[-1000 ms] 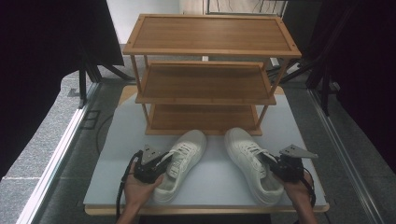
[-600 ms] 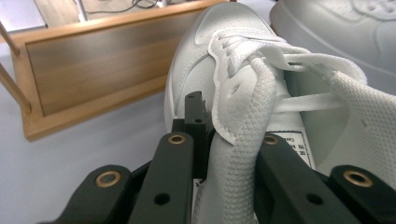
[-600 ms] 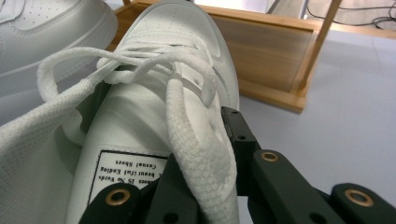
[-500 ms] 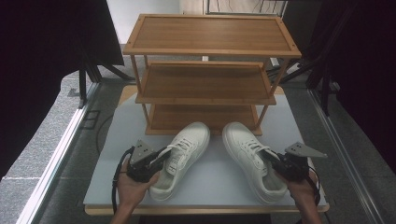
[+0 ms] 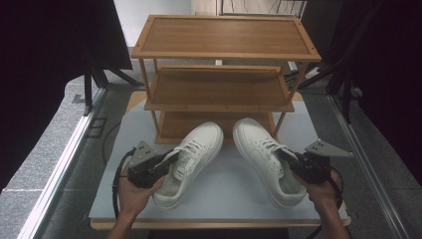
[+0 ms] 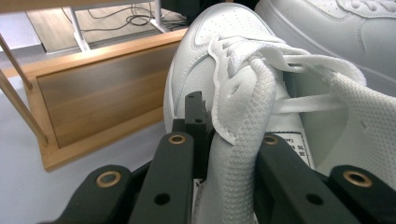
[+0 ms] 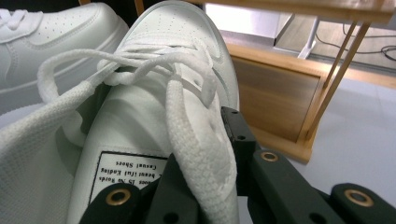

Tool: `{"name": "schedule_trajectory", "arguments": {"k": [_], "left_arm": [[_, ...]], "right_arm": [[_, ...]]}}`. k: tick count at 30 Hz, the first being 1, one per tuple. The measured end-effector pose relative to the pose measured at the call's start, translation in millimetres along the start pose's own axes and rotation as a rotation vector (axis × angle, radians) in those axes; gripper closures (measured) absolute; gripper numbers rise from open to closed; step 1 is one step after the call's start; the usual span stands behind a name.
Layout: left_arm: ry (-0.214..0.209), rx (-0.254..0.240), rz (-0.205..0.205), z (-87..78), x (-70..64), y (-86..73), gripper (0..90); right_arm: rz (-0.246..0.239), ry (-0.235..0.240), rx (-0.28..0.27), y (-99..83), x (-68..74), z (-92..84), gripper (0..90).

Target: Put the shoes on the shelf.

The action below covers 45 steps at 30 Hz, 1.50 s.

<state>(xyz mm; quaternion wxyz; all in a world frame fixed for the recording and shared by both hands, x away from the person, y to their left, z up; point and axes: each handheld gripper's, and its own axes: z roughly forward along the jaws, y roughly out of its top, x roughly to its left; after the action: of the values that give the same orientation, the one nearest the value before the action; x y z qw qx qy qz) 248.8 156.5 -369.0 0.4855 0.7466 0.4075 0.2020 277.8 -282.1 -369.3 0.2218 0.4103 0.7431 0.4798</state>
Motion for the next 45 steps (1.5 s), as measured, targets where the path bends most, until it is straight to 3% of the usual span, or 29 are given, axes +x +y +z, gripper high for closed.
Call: {"name": "schedule_trajectory", "arguments": {"k": [13, 20, 34, 40, 45], "left_arm": [[-0.036, -0.032, -0.025, -6.6, 8.2, 15.0, 82.6], [-0.061, -0.068, -0.060, -11.4, 13.1, 25.0, 82.6], [-0.067, -0.131, -0.124, -1.3, 20.8, 49.6, 82.7], [-0.084, -0.168, -0.193, 8.5, 32.5, 58.8, 82.7], [-0.081, -0.179, -0.219, 15.9, 39.1, 64.3, 82.7]], "right_arm": [[0.001, 0.004, -0.035, 23.8, -2.7, -7.8, 85.2], [0.008, 0.001, -0.051, 35.2, -3.8, -10.0, 85.2], [0.044, -0.008, -0.081, 58.8, -6.4, -3.3, 85.2], [0.107, -0.022, -0.109, 71.9, -14.5, 5.4, 85.3], [0.163, -0.015, -0.125, 78.9, -22.2, 14.5, 85.4]]}}
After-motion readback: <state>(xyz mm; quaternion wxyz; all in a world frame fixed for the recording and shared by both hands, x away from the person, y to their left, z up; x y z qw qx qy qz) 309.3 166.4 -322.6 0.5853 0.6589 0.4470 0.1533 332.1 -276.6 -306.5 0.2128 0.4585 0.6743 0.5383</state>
